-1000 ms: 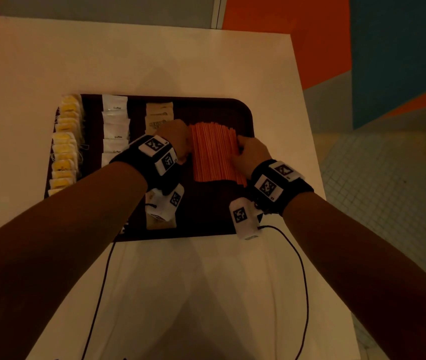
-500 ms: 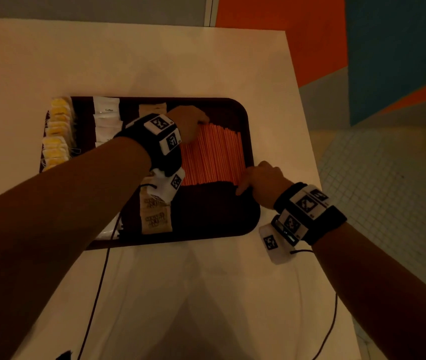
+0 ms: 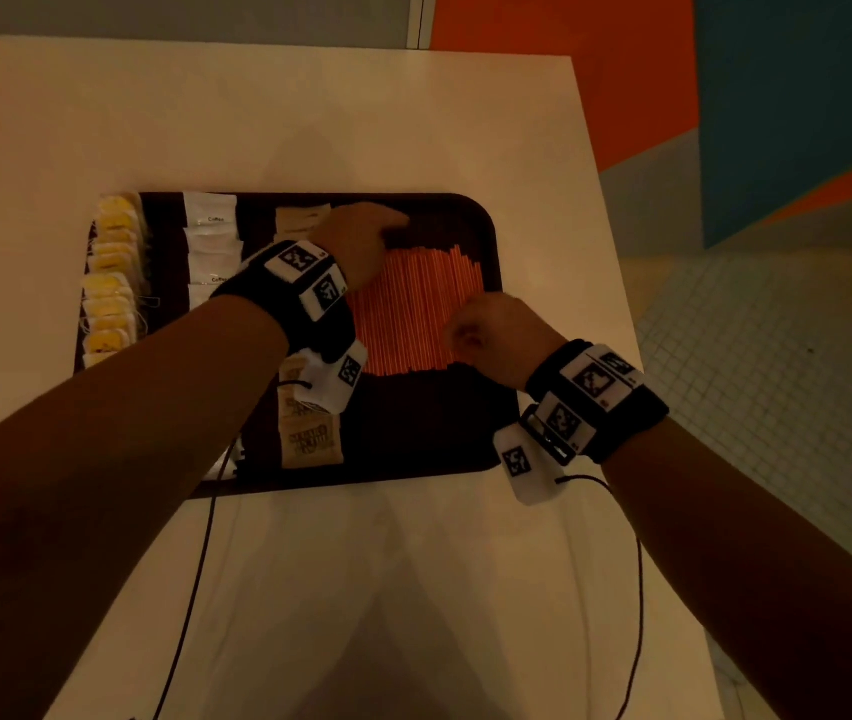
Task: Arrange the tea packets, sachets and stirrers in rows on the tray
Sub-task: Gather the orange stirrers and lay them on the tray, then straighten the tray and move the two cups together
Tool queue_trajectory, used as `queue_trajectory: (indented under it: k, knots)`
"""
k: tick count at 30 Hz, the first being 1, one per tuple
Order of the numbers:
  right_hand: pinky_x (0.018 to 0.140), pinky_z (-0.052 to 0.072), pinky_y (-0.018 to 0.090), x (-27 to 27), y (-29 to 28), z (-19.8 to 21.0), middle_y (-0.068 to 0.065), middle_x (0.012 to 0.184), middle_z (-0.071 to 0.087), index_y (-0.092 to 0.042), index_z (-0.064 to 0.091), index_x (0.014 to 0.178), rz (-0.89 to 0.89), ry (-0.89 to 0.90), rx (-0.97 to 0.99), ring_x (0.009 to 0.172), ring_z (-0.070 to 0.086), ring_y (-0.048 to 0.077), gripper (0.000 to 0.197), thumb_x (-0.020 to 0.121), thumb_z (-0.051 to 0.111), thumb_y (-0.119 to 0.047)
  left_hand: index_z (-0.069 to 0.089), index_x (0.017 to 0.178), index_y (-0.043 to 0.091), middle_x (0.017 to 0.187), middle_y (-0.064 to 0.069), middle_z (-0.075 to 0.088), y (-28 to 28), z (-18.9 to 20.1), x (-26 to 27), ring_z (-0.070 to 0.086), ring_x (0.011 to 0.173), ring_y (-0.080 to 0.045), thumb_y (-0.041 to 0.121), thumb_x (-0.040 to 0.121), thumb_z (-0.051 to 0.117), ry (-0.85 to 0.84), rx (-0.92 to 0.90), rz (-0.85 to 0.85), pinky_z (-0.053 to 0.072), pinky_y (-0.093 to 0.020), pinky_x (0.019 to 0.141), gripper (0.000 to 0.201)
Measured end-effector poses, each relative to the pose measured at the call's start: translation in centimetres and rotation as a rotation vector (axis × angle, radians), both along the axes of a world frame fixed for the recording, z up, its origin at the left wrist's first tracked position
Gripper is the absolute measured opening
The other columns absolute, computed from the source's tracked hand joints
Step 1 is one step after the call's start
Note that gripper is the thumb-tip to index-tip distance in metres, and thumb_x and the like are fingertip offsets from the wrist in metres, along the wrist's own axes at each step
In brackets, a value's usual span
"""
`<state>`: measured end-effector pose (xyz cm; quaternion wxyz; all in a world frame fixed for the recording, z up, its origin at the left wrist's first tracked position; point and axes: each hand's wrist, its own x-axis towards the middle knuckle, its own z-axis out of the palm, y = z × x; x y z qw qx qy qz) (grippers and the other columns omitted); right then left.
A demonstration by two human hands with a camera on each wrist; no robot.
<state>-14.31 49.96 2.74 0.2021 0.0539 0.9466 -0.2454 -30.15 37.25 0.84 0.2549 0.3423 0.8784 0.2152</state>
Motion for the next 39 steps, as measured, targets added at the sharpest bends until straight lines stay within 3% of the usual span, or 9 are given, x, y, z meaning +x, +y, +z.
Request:
queue_trajectory:
  k: [2, 6, 12, 15, 19, 24, 29, 35, 39]
  knots:
    - [0.093, 0.039, 0.018, -0.1, -1.1, 0.3, 0.004, 0.115, 0.065, -0.011, 0.067, 0.106, 0.074, -0.127, -0.169, 0.107, 0.058, 0.015, 0.024, 0.091, 0.049, -0.006, 0.045, 0.135, 0.008, 0.144, -0.015, 0.041, -0.7, -0.1, -1.0, 0.039, 0.132, -0.029, -0.007, 0.090, 0.033, -0.037, 0.030, 0.102, 0.029, -0.031, 0.110, 0.049]
    - [0.092, 0.037, 0.015, 0.2, -3.4, -0.4, 0.010, 0.124, 0.061, -0.005, 0.060, 0.117, 0.108, -0.292, -0.266, 0.114, 0.055, 0.019, 0.034, 0.091, 0.040, 0.003, 0.050, 0.131, 0.007, 0.142, -0.011, 0.045, -1.1, -0.3, -1.4, 0.043, 0.130, -0.024, -0.001, 0.095, 0.033, -0.091, -0.039, 0.063, 0.031, -0.026, 0.106, 0.040]
    - [0.091, 0.043, 0.020, 0.9, -3.7, -0.5, 0.009, 0.116, 0.063, -0.005, 0.063, 0.110, -0.008, -0.210, -0.340, 0.103, 0.058, 0.015, 0.030, 0.091, 0.042, 0.003, 0.051, 0.130, 0.011, 0.144, -0.008, 0.042, -0.8, -0.7, -0.6, 0.041, 0.131, -0.024, 0.000, 0.094, 0.033, -0.083, -0.062, 0.024, 0.031, -0.031, 0.109, 0.042]
    - [0.086, 0.045, 0.021, 1.9, -3.0, 0.0, 0.003, 0.103, 0.064, -0.006, 0.066, 0.101, -0.100, -0.103, -0.370, 0.092, 0.056, 0.008, 0.024, 0.090, 0.045, 0.001, 0.053, 0.127, 0.003, 0.135, -0.016, 0.051, -2.1, 1.1, -0.2, 0.047, 0.126, -0.029, -0.006, 0.092, 0.035, -0.118, 0.170, 0.170, 0.035, -0.033, 0.108, 0.040]
    - [0.075, 0.042, 0.013, 4.7, -1.6, -0.4, -0.006, 0.088, 0.059, -0.010, 0.067, 0.093, -0.380, 0.077, -0.350, 0.080, 0.055, 0.006, 0.028, 0.083, 0.047, 0.006, 0.063, 0.115, 0.006, 0.115, -0.009, 0.064, -8.0, 4.3, 1.8, 0.058, 0.109, -0.022, 0.008, 0.093, 0.047, -0.031, 0.350, 0.435, 0.045, -0.031, 0.096, 0.027]
    - [0.071, 0.050, 0.023, 9.9, -0.7, -3.0, -0.001, 0.087, 0.063, -0.018, 0.063, 0.096, -0.821, 0.215, -0.300, 0.076, 0.060, 0.019, 0.017, 0.087, 0.054, -0.006, 0.059, 0.121, 0.011, 0.118, -0.017, 0.062, -19.3, 5.8, 7.0, 0.057, 0.107, -0.038, 0.010, 0.094, 0.044, 0.072, 0.116, 0.732, 0.045, -0.043, 0.090, 0.031]
    - [0.052, 0.042, 0.023, 13.1, -2.2, -4.4, 0.003, 0.072, 0.059, -0.013, 0.055, 0.092, -0.928, 0.057, -0.307, 0.054, 0.058, 0.020, 0.008, 0.089, 0.057, -0.021, 0.053, 0.128, 0.007, 0.123, -0.028, 0.056, -28.5, 0.4, 9.0, 0.054, 0.107, -0.046, 0.009, 0.091, 0.050, -0.015, -0.141, 0.873, 0.043, -0.054, 0.093, 0.036]
    - [0.039, 0.035, 0.009, 12.5, -4.1, -5.0, 0.007, 0.063, 0.057, -0.006, 0.052, 0.089, -0.955, 0.049, -0.266, 0.049, 0.053, 0.015, 0.018, 0.094, 0.048, -0.024, 0.058, 0.122, 0.001, 0.120, -0.027, 0.060, -28.8, -1.1, 9.1, 0.057, 0.107, -0.044, 0.012, 0.092, 0.051, -0.060, -0.194, 0.888, 0.043, -0.053, 0.098, 0.033]
    - [0.051, 0.040, 0.026, 11.4, -3.7, -5.4, 0.016, 0.065, 0.059, -0.003, 0.055, 0.082, -0.949, 0.005, -0.165, 0.054, 0.053, 0.024, 0.024, 0.095, 0.046, -0.022, 0.063, 0.116, 0.003, 0.118, -0.024, 0.062, -28.3, -0.8, 8.3, 0.057, 0.109, -0.041, 0.011, 0.088, 0.057, -0.047, -0.256, 0.860, 0.044, -0.044, 0.097, 0.031]
